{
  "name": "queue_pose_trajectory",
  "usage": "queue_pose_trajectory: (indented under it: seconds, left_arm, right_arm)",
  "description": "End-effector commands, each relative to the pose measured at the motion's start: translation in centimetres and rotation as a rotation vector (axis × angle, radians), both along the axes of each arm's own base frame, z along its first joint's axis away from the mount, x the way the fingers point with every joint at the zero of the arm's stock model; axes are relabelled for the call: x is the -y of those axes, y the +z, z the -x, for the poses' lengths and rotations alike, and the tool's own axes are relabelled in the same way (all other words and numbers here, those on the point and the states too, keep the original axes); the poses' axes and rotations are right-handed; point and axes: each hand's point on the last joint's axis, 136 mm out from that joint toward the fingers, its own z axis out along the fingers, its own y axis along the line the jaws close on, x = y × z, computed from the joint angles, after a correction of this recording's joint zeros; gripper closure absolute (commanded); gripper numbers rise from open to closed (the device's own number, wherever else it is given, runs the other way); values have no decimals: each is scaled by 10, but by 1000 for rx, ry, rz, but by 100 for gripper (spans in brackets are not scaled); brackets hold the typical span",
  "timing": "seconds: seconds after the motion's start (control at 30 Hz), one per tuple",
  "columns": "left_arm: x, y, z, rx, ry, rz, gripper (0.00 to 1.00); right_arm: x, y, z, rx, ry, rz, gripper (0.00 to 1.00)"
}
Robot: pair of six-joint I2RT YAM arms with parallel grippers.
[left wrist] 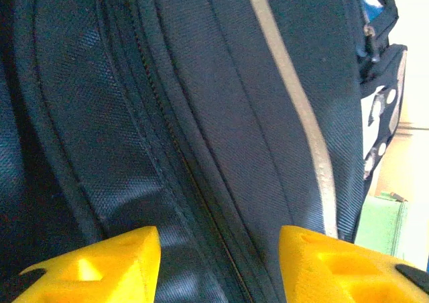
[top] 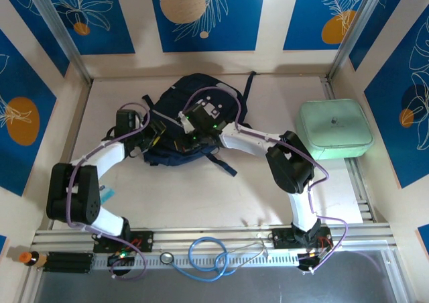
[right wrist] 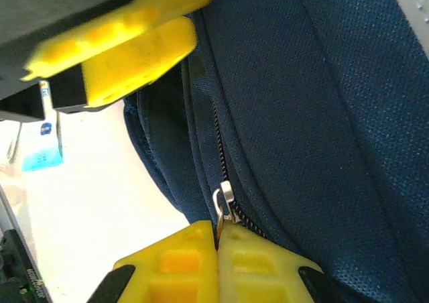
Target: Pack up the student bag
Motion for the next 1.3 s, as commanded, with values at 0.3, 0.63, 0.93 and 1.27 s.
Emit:
queue_pose_trajectory:
  seconds: [0.3, 0.63, 0.93, 1.27]
  left_arm:
    - [8, 10, -26, 57, 2, 26, 86]
    - [9, 5, -30, 51, -22, 6, 100]
    - [13, 6, -27, 50, -63, 7, 100]
    - [20, 10, -11, 42, -181, -33, 76]
  right_arm:
    - [14, -9, 19, 65, 6, 129, 100]
    - [88, -35, 9, 166, -130, 383, 100]
    - [140, -22, -43, 153, -331, 460, 100]
    - [175, -7, -62, 79, -475, 381, 100]
